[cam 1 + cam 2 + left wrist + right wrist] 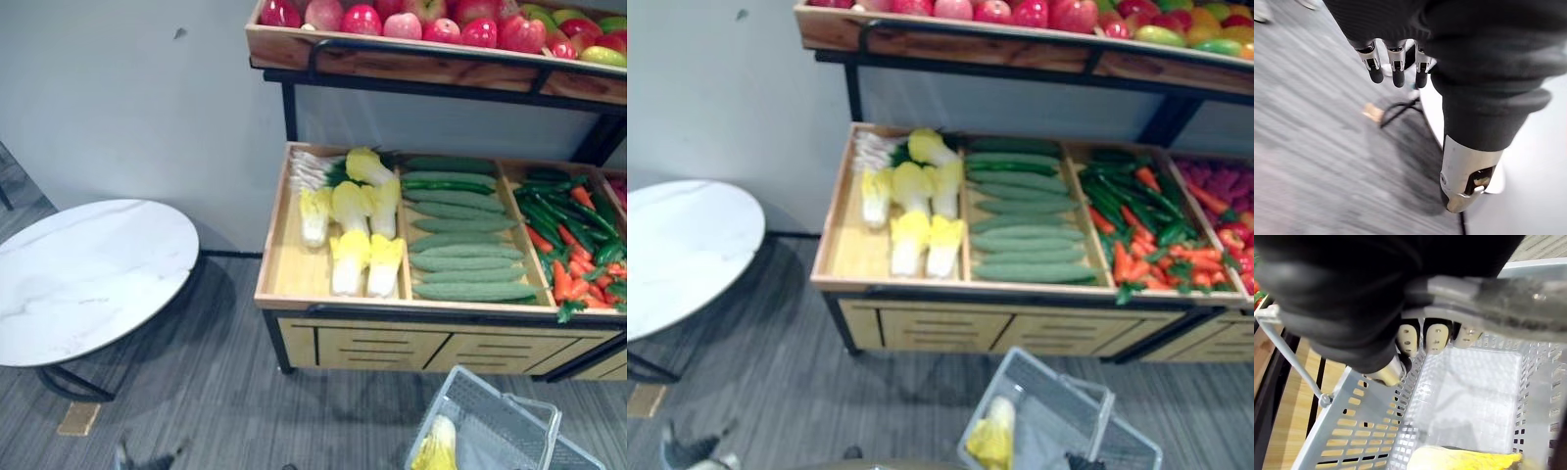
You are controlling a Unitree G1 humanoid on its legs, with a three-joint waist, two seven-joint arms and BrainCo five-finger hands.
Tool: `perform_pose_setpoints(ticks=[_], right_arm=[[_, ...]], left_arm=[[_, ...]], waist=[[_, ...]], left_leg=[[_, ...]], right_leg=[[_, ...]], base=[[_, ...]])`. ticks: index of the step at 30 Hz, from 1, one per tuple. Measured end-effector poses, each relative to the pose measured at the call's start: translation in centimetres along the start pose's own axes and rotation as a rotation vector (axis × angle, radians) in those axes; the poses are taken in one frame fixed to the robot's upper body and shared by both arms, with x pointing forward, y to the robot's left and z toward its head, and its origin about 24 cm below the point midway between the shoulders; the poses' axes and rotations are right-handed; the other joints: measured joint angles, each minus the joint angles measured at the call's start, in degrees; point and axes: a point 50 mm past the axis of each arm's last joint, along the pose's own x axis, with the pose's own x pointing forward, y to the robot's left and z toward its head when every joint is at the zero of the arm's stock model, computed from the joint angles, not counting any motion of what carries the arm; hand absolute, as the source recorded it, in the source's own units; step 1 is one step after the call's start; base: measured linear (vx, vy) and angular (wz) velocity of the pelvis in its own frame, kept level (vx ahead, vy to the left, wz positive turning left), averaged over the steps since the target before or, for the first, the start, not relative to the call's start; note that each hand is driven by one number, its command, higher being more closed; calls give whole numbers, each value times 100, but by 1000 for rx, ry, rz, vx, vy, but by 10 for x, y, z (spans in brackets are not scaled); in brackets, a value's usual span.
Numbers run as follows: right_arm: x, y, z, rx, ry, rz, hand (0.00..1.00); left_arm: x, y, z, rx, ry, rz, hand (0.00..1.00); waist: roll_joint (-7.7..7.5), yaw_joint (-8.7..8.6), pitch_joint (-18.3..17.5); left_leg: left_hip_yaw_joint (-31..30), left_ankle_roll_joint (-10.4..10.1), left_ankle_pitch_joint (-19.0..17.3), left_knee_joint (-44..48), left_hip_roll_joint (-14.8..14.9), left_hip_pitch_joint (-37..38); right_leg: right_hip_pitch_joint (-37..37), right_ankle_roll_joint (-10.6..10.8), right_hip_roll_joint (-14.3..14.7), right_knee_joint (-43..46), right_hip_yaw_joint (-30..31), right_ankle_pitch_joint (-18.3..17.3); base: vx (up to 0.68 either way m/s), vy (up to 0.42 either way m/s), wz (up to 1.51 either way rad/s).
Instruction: Pick vegetable in the basket
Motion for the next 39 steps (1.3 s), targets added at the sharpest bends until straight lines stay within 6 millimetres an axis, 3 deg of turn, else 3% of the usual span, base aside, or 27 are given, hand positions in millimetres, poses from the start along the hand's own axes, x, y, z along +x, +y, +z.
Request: perform_pose_setpoints(ticks=[1,2,6,13,19,20,21,22,25,26,27,28,29,30,31,32,34,36,37,39], right_arm=[[1,3,1,1,5,5,100],[1,4,0,1,11,5,100],[2,11,2,1,27,15,100],[5,12,4,-24,33,27,100],[5,11,5,-33,31,29,100],[5,11,6,-32,29,31,100],[6,12,9,-25,23,30,100],[7,8,12,-8,17,17,100],[8,3,11,41,21,-6,100],[7,7,13,49,14,2,100],[7,9,16,53,2,6,100],[7,14,21,65,-20,13,100],[7,19,27,59,-39,30,100],[7,21,29,51,-50,40,100],[7,26,37,43,-79,56,100],[8,24,42,51,-95,43,100],[9,19,38,34,-86,34,100],[8,22,37,28,-80,43,100],[8,23,36,24,-75,47,100],[10,24,39,35,-69,46,100]], left_arm=[[-4,-2,-22,52,95,-21,0],[-7,-3,-30,72,135,-32,0],[-11,-3,-46,148,193,-88,0],[-12,-27,-36,226,154,-268,0],[-19,-41,-35,300,119,-369,0],[-19,-41,-35,306,116,-374,0],[-19,-44,-33,317,105,-389,0],[-20,-48,-31,329,93,-410,0],[-22,-55,-27,358,62,-445,0],[-22,-59,-22,376,39,-459,0],[-21,-59,-20,375,33,-459,0],[-20,-61,-16,381,19,-462,0],[-19,-63,-12,382,3,-466,0],[-20,-64,-14,383,10,-470,0],[-20,-66,-10,380,-6,-475,0],[-20,-70,-6,382,-24,-486,0],[-22,-71,-8,396,-24,-497,0],[-23,-69,-11,402,-16,-498,0],[-23,-69,-12,402,-11,-499,0],[-22,-69,-11,385,-7,-499,0]], waist=[[-9,-19,-4],[-15,-26,-4],[-13,-31,4],[15,-202,25],[19,-197,61],[3,-198,93],[-41,-201,242],[9,-222,369],[146,-320,437],[144,-320,480],[180,-314,527],[172,-311,611],[306,-303,655],[301,-273,663],[287,-244,784],[232,-275,876],[222,-280,882],[213,-274,888],[196,-268,899],[194,-272,952]], left_leg=[[16,-14,-18,0,1,1],[26,-22,-26,2,2,8],[202,-72,-84,30,22,166],[340,-99,-185,29,27,299],[617,-108,-334,65,45,512],[635,-110,-437,224,54,491],[632,-95,-804,843,108,376],[603,-56,-1208,1566,232,221],[597,-21,-1812,2610,470,-122],[791,13,-2000,2881,587,-225],[887,26,-2048,2938,646,-224],[1183,65,-2112,2995,751,-190],[1576,188,-2063,2911,854,-113],[1782,299,-1992,2784,945,-80],[2118,367,-1934,2641,951,60],[2451,443,-1842,2417,850,270],[2962,507,-1717,2150,800,575],[3356,504,-1636,2017,764,701],[3635,488,-1592,2010,749,702],[4002,474,-1444,1951,726,720]], right_leg=[[-4,0,9,-29,31,0],[-5,-9,12,-30,51,6],[8,-23,35,-20,246,1],[-4,-42,39,38,428,-47],[-5,-30,44,120,707,-112],[-4,-28,30,186,758,-159],[1,-21,-17,430,856,-304],[-14,-7,-30,740,934,-466],[-146,37,26,1111,1113,-550],[-340,81,75,1206,1380,-420],[-417,-12,119,1246,1492,-310],[-617,-151,220,1258,1547,92],[-778,-268,315,1043,1464,655],[-780,-273,344,855,1386,906],[-978,-526,220,1608,898,520],[-1077,-738,-86,2828,217,-200],[-821,-987,-410,4029,-572,-683],[-553,-941,-560,4312,-801,-815],[-448,-810,-611,4141,-835,-900],[-449,-628,-466,3563,-968,-1095]], base=[[69,-10,-6],[60,-10,-8],[65,-10,-25],[28,-6,-12],[20,-3,-21],[32,7,-36],[29,4,-32],[16,9,-28],[-4,78,-36],[-14,123,-72],[-84,173,-105],[-125,190,-126],[-152,213,-139],[-170,185,-136],[-203,171,-115],[-181,162,-103],[-123,146,-103],[-70,25,-120],[-55,-52,-126],[-71,-147,-122]])
